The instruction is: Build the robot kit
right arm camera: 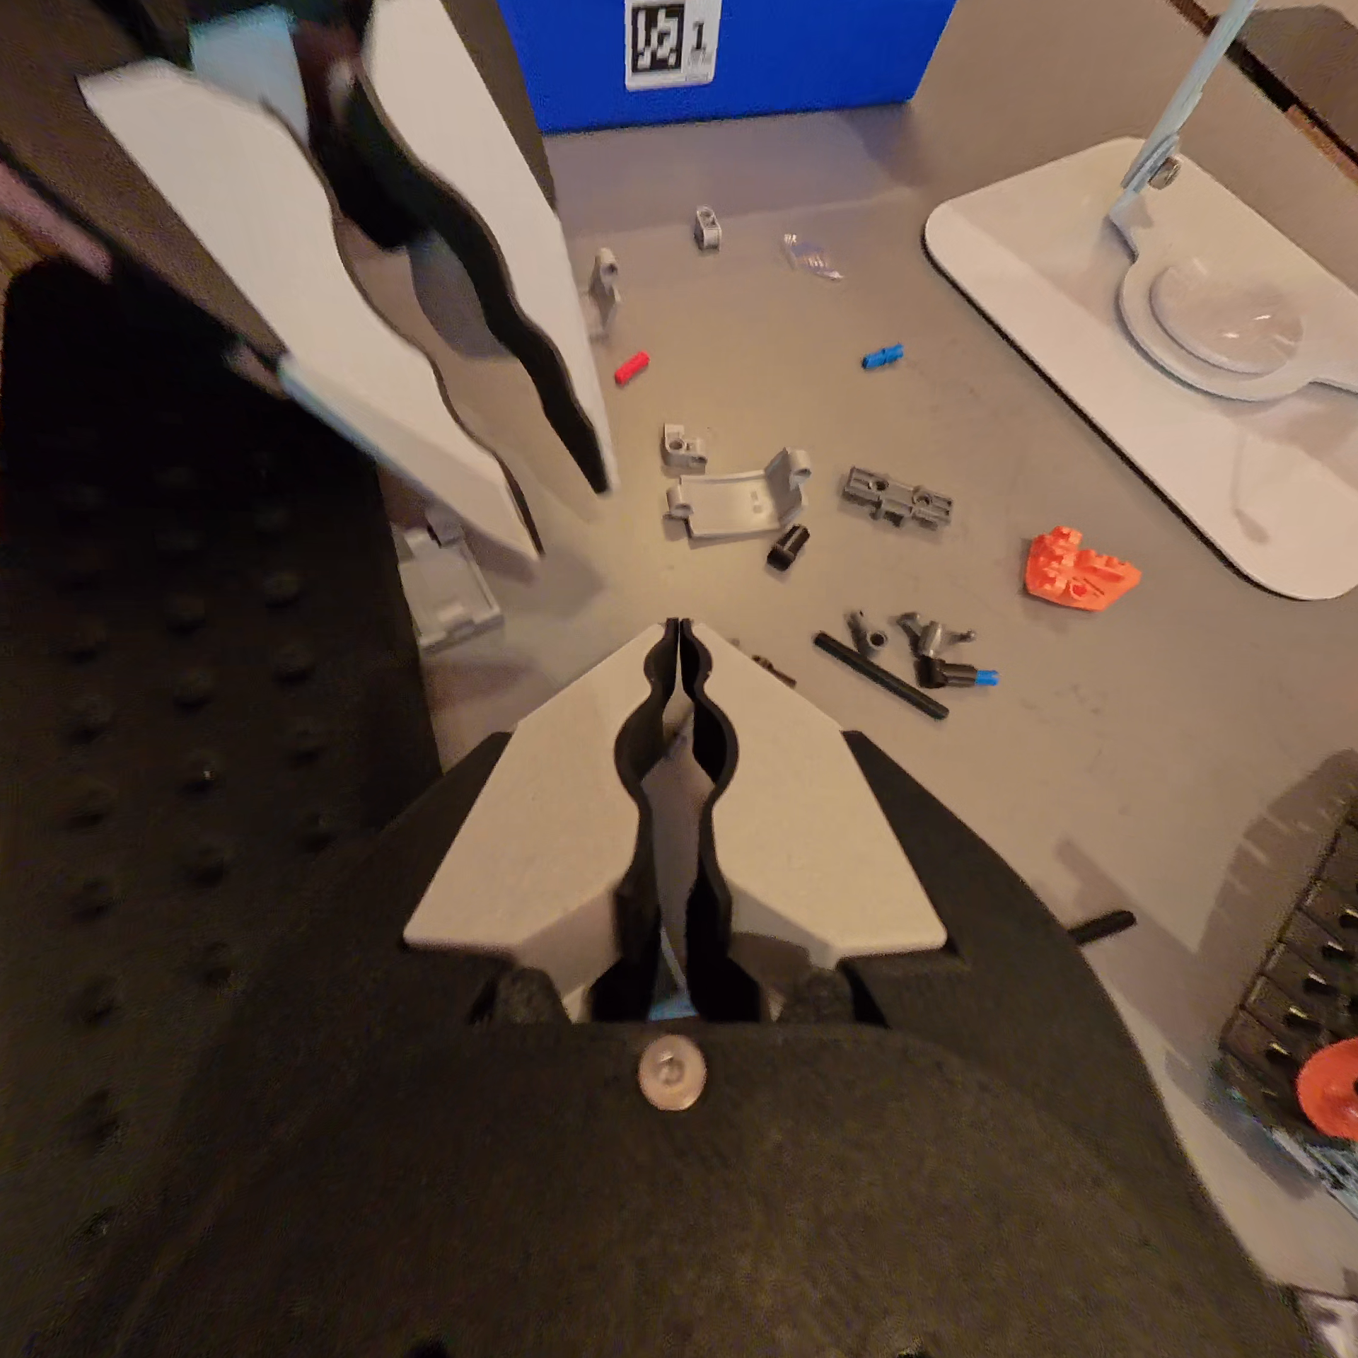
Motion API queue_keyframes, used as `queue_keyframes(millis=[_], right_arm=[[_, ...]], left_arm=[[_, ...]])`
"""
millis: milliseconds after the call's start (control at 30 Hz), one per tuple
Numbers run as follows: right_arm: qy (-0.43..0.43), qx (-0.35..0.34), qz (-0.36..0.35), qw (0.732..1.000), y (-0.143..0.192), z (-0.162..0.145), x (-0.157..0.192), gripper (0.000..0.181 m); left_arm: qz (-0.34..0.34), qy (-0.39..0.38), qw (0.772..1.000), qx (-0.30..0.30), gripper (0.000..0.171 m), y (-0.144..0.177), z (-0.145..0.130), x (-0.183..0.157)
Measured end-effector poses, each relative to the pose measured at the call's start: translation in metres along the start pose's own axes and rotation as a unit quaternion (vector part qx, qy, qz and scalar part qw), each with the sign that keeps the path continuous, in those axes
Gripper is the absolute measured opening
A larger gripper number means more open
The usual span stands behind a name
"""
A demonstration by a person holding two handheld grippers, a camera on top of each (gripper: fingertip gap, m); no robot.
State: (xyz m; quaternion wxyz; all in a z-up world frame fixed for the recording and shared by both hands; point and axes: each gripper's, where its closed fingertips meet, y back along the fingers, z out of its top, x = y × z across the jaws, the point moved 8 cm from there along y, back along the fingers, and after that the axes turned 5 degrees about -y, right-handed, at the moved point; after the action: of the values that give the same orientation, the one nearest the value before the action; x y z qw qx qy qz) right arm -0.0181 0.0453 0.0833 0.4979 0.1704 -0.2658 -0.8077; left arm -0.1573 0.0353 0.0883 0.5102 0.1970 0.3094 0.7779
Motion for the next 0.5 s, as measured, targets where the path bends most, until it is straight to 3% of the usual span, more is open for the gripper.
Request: queue_keyframes(millis=[167,367,500], right_arm=[[0.022,0.018,0.105,0.994,0.007,-0.004,0.011,0.004],[0.064,0.048,0.164,0.983,-0.006,0.005,0.031,0.028],[0.084,0.068,0.176,0.978,-0.016,0.005,0.035,0.015]], left_arm=[[-0.057,0.022,0.998,0.023,0.029,0.020,-0.014,-0.005],[-0.063,0.026,0.996,0.051,0.025,0.024,-0.027,-0.014],[-0.061,-0.025,0.996,0.063,0.021,0.019,-0.026,-0.015]])
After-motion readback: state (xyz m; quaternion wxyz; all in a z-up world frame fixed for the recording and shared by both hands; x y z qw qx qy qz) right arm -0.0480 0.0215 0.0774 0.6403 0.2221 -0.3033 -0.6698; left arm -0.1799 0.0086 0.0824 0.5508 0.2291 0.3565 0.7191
